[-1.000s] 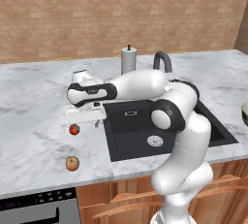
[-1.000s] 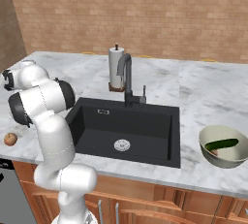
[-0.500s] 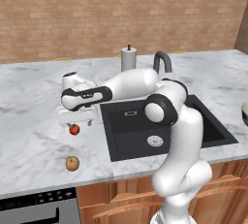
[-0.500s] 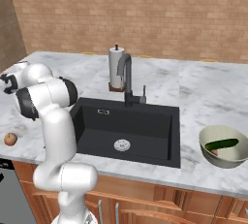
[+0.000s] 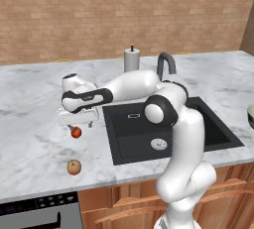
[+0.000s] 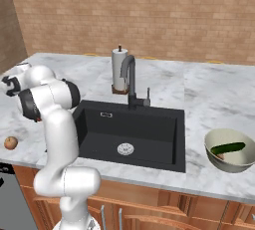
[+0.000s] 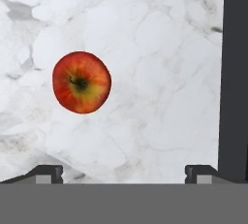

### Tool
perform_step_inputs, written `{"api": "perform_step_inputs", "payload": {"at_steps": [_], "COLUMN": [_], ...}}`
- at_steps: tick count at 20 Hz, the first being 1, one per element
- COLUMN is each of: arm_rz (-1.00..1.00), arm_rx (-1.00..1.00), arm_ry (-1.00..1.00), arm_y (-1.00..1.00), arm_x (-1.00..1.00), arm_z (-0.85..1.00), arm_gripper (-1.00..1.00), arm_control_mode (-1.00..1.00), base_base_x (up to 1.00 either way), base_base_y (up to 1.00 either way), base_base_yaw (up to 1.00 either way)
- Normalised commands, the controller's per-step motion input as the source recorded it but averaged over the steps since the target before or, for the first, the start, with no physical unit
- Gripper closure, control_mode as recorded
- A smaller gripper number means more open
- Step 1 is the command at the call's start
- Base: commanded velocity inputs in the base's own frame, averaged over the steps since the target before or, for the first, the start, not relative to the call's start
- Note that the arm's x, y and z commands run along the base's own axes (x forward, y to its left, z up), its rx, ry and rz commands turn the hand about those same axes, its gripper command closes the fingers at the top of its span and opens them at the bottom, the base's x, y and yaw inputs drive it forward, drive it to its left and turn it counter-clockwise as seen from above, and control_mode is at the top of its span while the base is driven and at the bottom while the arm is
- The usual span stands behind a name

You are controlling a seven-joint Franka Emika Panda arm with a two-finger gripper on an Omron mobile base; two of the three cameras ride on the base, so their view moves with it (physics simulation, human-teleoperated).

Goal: There is a mixed pile of frozen fruits and vegetables on the counter. Locate all the frozen vegetables and place the items in a bowl on the counter. Take all the frozen fruits and defrost them in a running sink.

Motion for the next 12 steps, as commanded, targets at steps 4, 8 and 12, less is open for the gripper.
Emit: {"api": "perform_step_inputs", "payload": {"at_steps": [4, 8, 12], "arm_rz": [0.0, 0.0, 0.0], "arm_rx": [0.0, 0.0, 0.01], "arm_ry": [0.0, 0.0, 0.0], "arm_y": [0.04, 0.11, 0.21], "arm_x": [0.27, 0.25, 0.2], "arm_z": [-0.2, -0.21, -0.23], "arm_gripper": [-1.0, -1.0, -1.0], "arm_control_mode": [-1.0, -1.0, -1.0], "base_base_x": [0.0, 0.0, 0.0], "base_base_y": [0.0, 0.0, 0.0], "base_base_yaw": [0.0, 0.0, 0.0]}}
